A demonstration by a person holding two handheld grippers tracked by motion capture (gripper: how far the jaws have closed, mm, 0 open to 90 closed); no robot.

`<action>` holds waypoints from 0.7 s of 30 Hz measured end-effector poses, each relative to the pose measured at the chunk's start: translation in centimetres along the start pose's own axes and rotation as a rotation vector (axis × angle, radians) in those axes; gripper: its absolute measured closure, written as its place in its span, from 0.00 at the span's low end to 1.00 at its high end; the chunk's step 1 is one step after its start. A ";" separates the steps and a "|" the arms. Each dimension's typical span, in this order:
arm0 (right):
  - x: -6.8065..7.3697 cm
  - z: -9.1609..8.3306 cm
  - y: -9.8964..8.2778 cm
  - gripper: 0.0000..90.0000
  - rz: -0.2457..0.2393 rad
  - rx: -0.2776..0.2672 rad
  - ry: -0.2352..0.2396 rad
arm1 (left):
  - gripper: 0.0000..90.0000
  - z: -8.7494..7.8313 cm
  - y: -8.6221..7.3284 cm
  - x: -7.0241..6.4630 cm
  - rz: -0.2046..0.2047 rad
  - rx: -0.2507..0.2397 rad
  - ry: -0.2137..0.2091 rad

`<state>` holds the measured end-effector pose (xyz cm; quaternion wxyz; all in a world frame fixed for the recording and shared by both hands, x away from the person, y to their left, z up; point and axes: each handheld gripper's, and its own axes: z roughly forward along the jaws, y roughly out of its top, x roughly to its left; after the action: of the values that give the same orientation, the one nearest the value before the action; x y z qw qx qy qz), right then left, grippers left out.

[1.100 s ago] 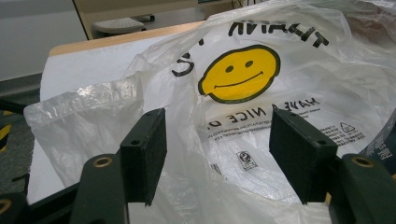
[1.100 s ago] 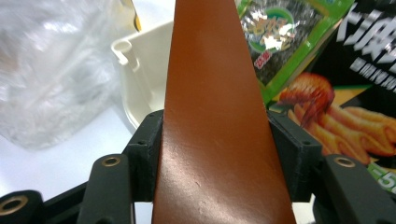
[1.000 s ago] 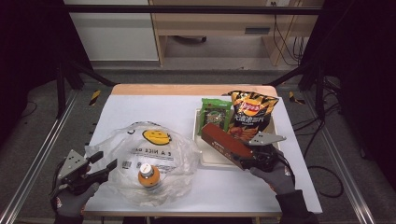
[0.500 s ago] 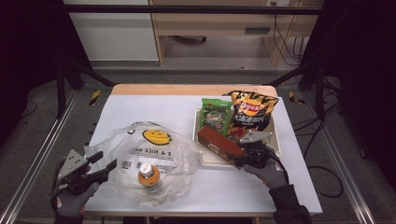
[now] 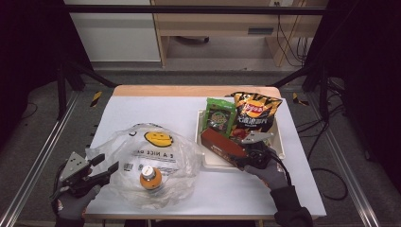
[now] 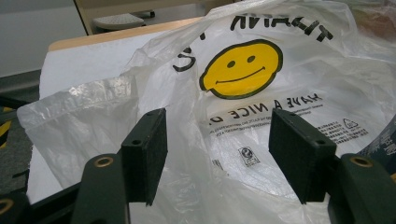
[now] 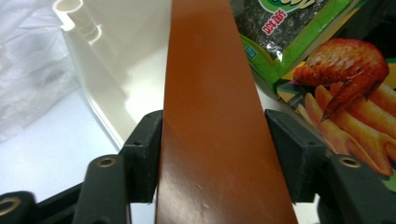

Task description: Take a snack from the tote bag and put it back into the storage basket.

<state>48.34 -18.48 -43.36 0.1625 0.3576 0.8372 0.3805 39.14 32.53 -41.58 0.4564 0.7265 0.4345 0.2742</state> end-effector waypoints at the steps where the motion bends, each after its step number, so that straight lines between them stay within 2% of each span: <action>1: 0.1 0.0 0.0 0.44 0.001 -0.004 -0.013 | 0.41 0.0 0.0 0.0 0.000 0.000 0.000; 6: 0.4 -1.2 0.1 0.41 0.018 -0.082 -0.041 | 0.41 0.0 0.0 0.0 -0.001 0.000 0.000; 10: 1.2 -2.7 0.1 0.47 0.032 -0.153 -0.068 | 0.41 0.0 0.0 0.0 0.000 0.001 0.001; 14: 2.1 -3.7 -0.1 0.68 0.062 -0.195 -0.068 | 0.41 0.0 0.0 0.0 0.000 0.001 0.001; 16: 2.4 -3.7 -0.4 0.78 0.081 -0.187 -0.057 | 0.41 0.0 0.0 0.0 -0.001 0.002 0.000; 19: 2.7 -3.2 -1.0 0.87 0.083 -0.130 -0.043 | 0.41 0.0 0.0 0.0 -0.001 0.001 0.000; 21: 2.7 -3.3 -1.2 0.91 0.097 -0.148 -0.029 | 0.42 0.0 0.0 0.0 -0.002 0.000 -0.001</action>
<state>44.11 -18.79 -42.16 0.1817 0.3903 0.7861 0.4434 39.11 32.58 -41.60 0.4566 0.7262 0.4351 0.2734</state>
